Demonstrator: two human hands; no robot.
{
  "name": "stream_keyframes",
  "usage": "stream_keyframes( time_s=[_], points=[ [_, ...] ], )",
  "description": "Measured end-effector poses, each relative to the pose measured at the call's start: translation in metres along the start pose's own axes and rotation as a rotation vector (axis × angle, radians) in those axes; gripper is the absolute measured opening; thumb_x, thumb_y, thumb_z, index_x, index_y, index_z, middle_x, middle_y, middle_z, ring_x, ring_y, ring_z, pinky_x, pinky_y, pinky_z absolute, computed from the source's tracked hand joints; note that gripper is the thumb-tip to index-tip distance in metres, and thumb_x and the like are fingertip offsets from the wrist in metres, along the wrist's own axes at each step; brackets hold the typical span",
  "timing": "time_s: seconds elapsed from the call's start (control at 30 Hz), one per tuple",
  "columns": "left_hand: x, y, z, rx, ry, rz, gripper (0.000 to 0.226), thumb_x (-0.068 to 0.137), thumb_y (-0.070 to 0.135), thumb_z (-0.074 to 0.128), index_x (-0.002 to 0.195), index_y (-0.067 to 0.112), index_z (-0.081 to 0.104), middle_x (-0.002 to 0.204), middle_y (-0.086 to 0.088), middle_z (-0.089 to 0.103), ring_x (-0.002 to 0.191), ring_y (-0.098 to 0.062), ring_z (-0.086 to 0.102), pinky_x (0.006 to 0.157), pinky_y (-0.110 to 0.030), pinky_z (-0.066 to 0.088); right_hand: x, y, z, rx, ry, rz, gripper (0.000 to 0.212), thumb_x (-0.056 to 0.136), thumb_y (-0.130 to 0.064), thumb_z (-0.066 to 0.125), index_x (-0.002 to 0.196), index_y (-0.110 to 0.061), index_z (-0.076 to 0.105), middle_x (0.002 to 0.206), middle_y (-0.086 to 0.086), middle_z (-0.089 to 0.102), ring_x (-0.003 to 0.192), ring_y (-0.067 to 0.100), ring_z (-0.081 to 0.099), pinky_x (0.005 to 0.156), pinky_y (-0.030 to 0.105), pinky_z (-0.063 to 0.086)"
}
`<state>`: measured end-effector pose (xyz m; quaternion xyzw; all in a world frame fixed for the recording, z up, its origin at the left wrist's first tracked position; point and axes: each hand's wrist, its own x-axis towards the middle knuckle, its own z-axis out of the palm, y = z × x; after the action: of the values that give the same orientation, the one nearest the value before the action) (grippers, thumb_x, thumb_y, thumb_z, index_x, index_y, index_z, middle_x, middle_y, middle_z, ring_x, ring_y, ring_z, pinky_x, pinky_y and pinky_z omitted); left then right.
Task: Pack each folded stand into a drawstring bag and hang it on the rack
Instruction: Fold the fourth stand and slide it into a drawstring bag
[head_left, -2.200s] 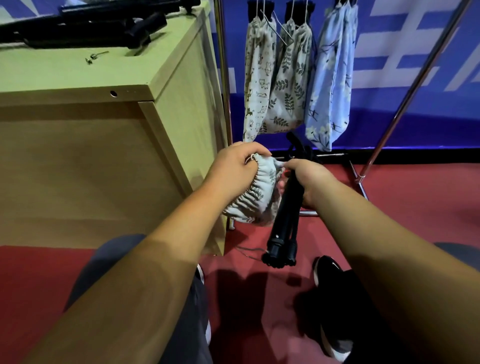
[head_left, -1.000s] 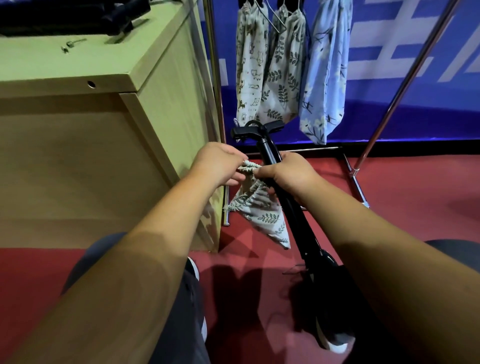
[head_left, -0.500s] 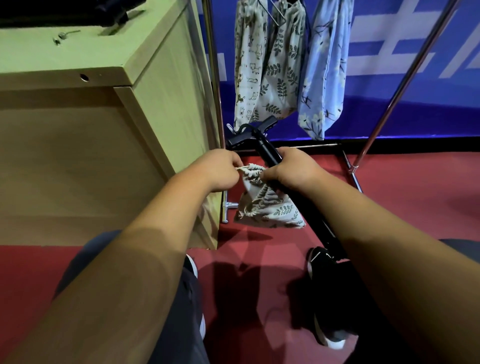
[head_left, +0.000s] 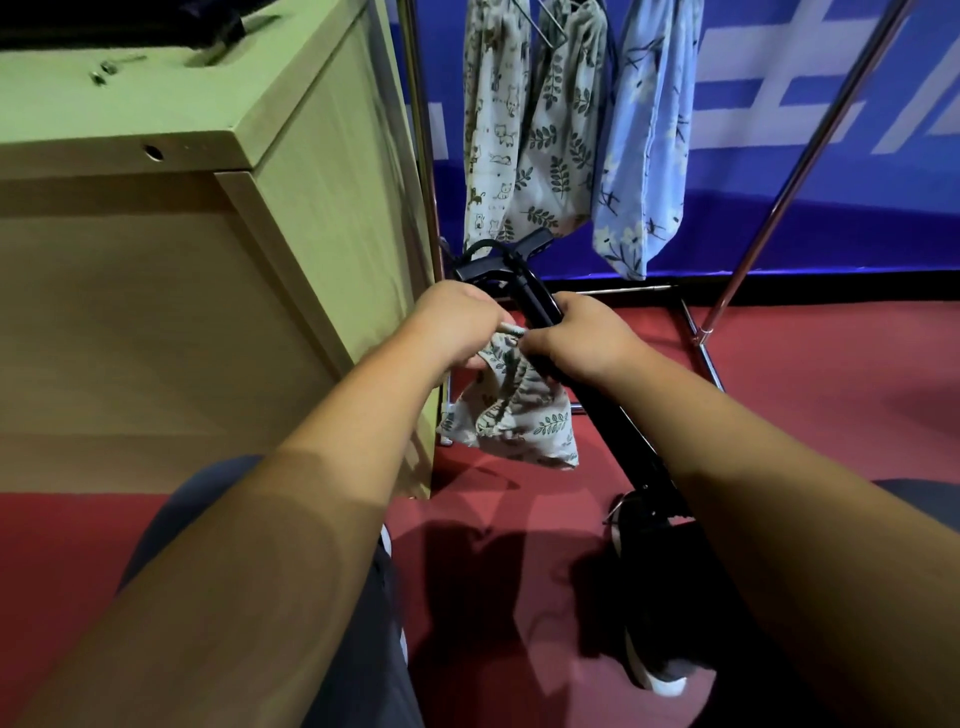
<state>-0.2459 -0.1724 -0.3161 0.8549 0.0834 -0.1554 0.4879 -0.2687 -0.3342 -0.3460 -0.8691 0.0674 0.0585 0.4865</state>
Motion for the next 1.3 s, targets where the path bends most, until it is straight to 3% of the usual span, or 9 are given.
stream_keyframes(
  time_s=[0.2, 0.33, 0.43, 0.5, 0.63, 0.77, 0.93, 1.1, 1.3],
  points=[
    [0.000, 0.009, 0.004, 0.106, 0.111, 0.077, 0.028, 0.087, 0.001, 0.049, 0.087, 0.013, 0.074, 0.082, -0.007, 0.069, 0.080, -0.029, 0.064, 0.068, -0.029, 0.051, 0.001, 0.004, 0.000, -0.123, 0.101, -0.006, 0.023, 0.076, -0.028, 0.073, 0.095, -0.020, 0.062, 0.084, 0.002, 0.075, 0.076, 0.024, 0.075, 0.075, 0.044, 0.064],
    [0.003, 0.015, 0.005, 0.089, 0.034, 0.056, 0.030, 0.101, 0.009, 0.050, 0.074, 0.022, 0.050, 0.086, -0.001, 0.058, 0.096, -0.025, 0.057, 0.099, -0.046, 0.057, -0.002, 0.007, 0.004, -0.137, 0.141, 0.011, 0.035, 0.072, -0.038, 0.077, 0.095, -0.019, 0.058, 0.082, -0.003, 0.068, 0.071, 0.014, 0.066, 0.059, 0.032, 0.050],
    [0.000, 0.013, 0.009, 0.054, 0.052, 0.065, 0.013, 0.083, 0.010, 0.058, 0.073, 0.017, 0.057, 0.073, -0.004, 0.053, 0.080, -0.021, 0.051, 0.073, -0.040, 0.049, -0.002, 0.009, 0.015, -0.094, 0.135, 0.048, 0.049, 0.063, -0.053, 0.080, 0.084, -0.015, 0.057, 0.070, -0.003, 0.062, 0.051, 0.008, 0.054, 0.050, 0.026, 0.041],
    [0.000, 0.006, 0.011, 0.052, 0.058, 0.097, 0.012, 0.077, 0.009, 0.059, 0.077, 0.020, 0.065, 0.073, -0.006, 0.052, 0.072, -0.019, 0.047, 0.068, -0.035, 0.039, -0.002, 0.010, 0.021, -0.126, 0.140, 0.090, 0.063, 0.058, -0.060, 0.078, 0.093, -0.014, 0.055, 0.088, 0.006, 0.064, 0.067, 0.018, 0.061, 0.058, 0.032, 0.046],
    [0.006, -0.001, 0.005, 0.167, 0.110, 0.136, 0.018, 0.087, 0.008, 0.061, 0.074, 0.020, 0.064, 0.077, 0.002, 0.067, 0.069, -0.021, 0.060, 0.061, -0.024, 0.042, -0.001, 0.014, 0.019, -0.292, 0.177, 0.182, 0.055, 0.082, -0.039, 0.080, 0.117, -0.009, 0.051, 0.125, 0.016, 0.058, 0.106, 0.039, 0.066, 0.088, 0.045, 0.058],
    [0.017, -0.011, -0.010, 0.486, 0.238, 0.209, 0.008, 0.092, 0.021, 0.074, 0.093, 0.021, 0.066, 0.089, -0.001, 0.065, 0.079, -0.021, 0.064, 0.064, -0.031, 0.050, 0.008, 0.023, 0.003, -0.331, 0.249, 0.247, 0.038, 0.088, -0.022, 0.069, 0.121, -0.008, 0.055, 0.129, 0.018, 0.063, 0.117, 0.040, 0.065, 0.085, 0.040, 0.050],
    [0.022, -0.025, -0.011, 0.840, 0.171, 0.072, 0.019, 0.087, 0.019, 0.079, 0.106, 0.016, 0.076, 0.101, -0.009, 0.069, 0.090, -0.033, 0.068, 0.073, -0.038, 0.051, 0.015, 0.025, -0.015, -0.297, 0.302, 0.245, 0.018, 0.085, -0.016, 0.070, 0.096, -0.007, 0.058, 0.098, 0.015, 0.070, 0.090, 0.038, 0.066, 0.072, 0.034, 0.044],
    [0.017, -0.015, -0.007, 0.568, 0.012, 0.020, 0.025, 0.092, -0.004, 0.065, 0.099, 0.018, 0.074, 0.086, -0.010, 0.070, 0.084, -0.032, 0.075, 0.080, -0.041, 0.065, 0.014, 0.024, -0.015, -0.267, 0.245, 0.201, 0.025, 0.082, -0.020, 0.074, 0.088, -0.013, 0.052, 0.087, 0.010, 0.067, 0.080, 0.035, 0.069, 0.065, 0.034, 0.047],
    [0.019, -0.015, -0.006, 0.326, 0.001, -0.097, 0.034, 0.095, 0.004, 0.044, 0.114, -0.002, 0.072, 0.087, -0.021, 0.070, 0.062, -0.031, 0.061, 0.059, -0.035, 0.053, 0.003, 0.011, -0.008, 0.016, 0.129, 0.059, 0.055, 0.073, -0.053, 0.092, 0.101, -0.018, 0.059, 0.081, 0.005, 0.070, 0.060, 0.028, 0.071, 0.055, 0.040, 0.059]
  ],
)
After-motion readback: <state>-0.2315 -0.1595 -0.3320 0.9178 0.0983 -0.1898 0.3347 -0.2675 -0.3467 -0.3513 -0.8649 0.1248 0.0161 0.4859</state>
